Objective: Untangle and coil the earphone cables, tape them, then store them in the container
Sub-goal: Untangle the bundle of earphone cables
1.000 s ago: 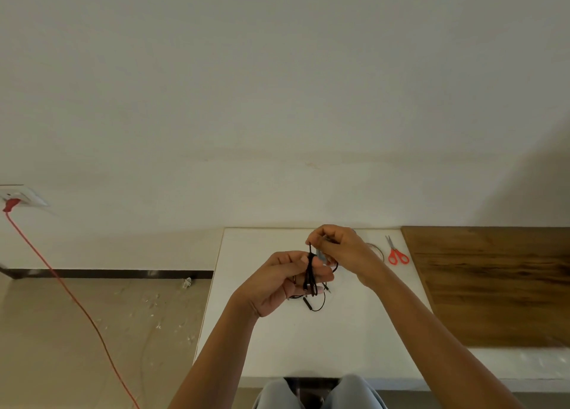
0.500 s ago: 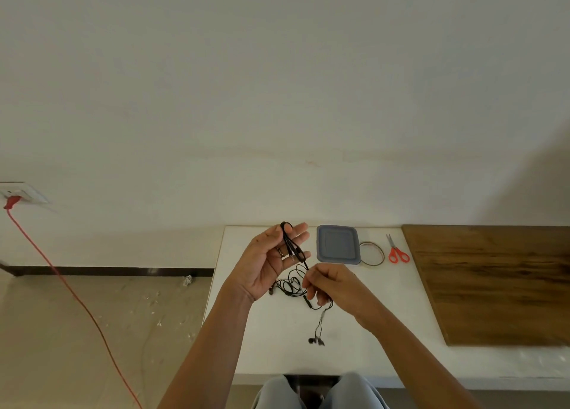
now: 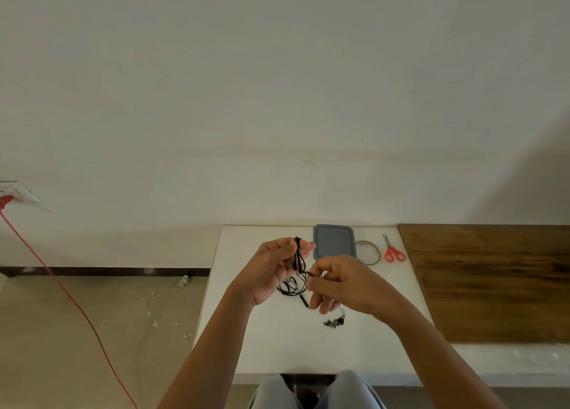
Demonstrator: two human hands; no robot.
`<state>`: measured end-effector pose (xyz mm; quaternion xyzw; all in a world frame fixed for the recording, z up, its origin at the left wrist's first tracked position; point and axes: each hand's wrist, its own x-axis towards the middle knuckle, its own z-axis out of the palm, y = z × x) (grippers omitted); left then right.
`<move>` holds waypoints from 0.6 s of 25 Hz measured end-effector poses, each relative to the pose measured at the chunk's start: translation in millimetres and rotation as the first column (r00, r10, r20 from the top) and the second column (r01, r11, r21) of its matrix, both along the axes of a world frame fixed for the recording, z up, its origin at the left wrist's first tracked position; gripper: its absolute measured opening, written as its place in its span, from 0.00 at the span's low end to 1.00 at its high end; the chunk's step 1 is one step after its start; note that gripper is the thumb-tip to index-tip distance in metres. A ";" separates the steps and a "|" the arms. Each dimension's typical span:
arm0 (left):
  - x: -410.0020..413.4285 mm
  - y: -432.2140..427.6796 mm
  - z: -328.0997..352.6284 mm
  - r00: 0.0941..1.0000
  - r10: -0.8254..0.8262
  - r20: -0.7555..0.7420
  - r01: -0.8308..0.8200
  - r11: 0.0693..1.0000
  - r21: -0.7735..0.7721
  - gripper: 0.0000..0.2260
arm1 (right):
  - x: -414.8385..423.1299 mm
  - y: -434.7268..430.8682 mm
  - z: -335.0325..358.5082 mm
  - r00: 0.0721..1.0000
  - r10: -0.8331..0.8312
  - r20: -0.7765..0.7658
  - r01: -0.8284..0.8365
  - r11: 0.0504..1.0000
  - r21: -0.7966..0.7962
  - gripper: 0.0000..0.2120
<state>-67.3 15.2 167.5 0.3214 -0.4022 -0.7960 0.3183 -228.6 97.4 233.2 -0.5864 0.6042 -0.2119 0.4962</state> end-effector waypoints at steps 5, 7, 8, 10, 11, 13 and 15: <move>-5.1 2.6 6.6 0.995 -0.086 0.051 0.089 0.995 -0.041 0.08 | -4.0 -20.5 10.6 0.982 -0.087 -0.170 0.045 0.970 -0.237 0.06; -6.3 3.3 7.8 0.986 -0.103 0.128 0.109 0.993 -0.037 0.11 | -8.3 -31.2 8.4 0.980 -0.116 -0.165 0.062 0.951 -0.303 0.07; -6.7 4.5 7.7 0.978 -0.127 0.168 0.136 0.990 -0.043 0.11 | -11.2 -36.7 6.8 0.978 -0.127 -0.164 0.066 0.942 -0.330 0.06; -6.7 8.1 4.2 0.964 -0.172 0.201 0.185 0.982 -0.043 0.12 | -18.6 -49.3 1.0 0.978 -0.143 -0.155 0.077 0.928 -0.365 0.04; -6.0 9.9 3.1 0.965 -0.185 0.185 0.195 0.980 -0.034 0.12 | -22.1 -55.9 -2.2 0.981 -0.150 -0.126 0.095 0.927 -0.363 0.04; -5.7 12.7 3.3 0.977 -0.190 0.098 0.192 0.981 -0.007 0.12 | -28.8 -68.2 -12.0 0.983 -0.182 -0.001 0.174 0.938 -0.300 0.03; -6.8 15.7 6.5 0.988 -0.156 -0.017 0.156 0.987 0.033 0.11 | -33.4 -75.1 -23.8 0.958 -0.239 0.158 0.265 0.948 -0.178 0.03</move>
